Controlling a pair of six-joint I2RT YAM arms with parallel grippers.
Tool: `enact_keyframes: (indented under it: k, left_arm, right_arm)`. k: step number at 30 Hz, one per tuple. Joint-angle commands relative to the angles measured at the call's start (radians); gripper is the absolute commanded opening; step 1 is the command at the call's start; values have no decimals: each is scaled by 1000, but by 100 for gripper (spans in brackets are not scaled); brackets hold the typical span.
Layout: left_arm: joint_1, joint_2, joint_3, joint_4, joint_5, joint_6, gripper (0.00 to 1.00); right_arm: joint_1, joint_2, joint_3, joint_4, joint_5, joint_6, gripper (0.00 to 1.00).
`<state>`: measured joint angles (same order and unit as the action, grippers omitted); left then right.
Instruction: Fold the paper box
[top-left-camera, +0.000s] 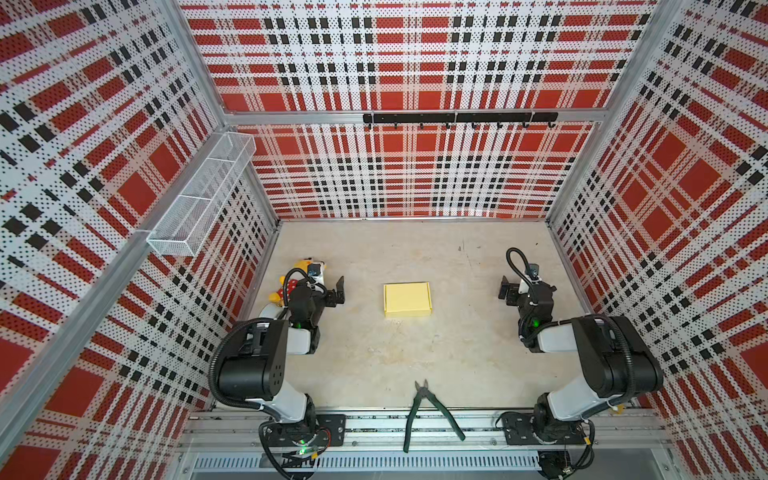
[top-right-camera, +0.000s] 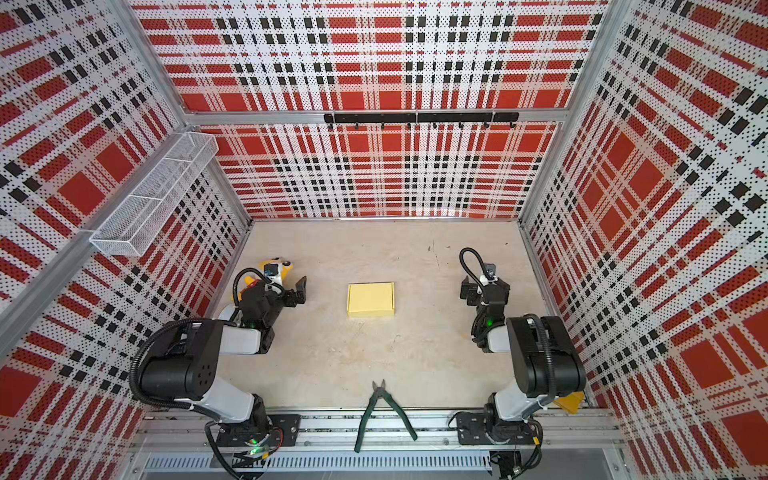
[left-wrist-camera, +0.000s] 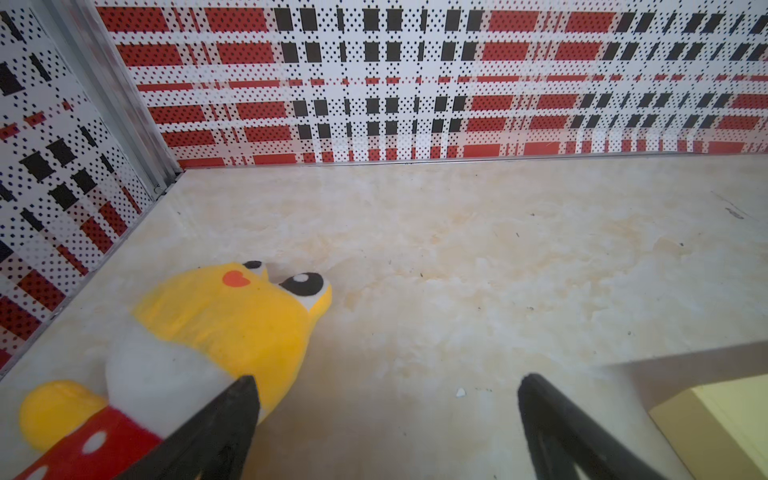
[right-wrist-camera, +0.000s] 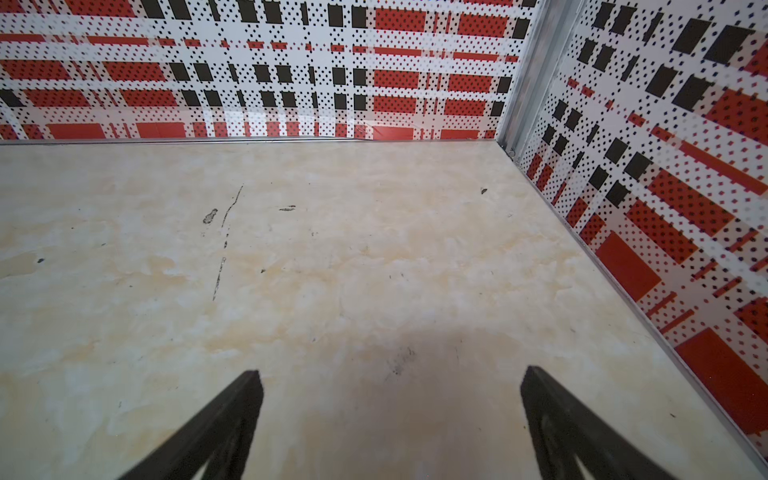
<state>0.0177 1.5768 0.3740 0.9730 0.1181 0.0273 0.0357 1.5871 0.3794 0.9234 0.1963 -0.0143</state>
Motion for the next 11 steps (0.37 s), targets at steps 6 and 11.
enact_keyframes:
  k: [6, 11]
  left_arm:
    - [-4, 3, -10, 43, -12, -11, 99]
    - [2, 2, -34, 91, 1, -18, 100]
  right_arm:
    - [0, 1, 0, 42, 11, 0, 100]
    - [0, 0, 1, 42, 12, 0, 100]
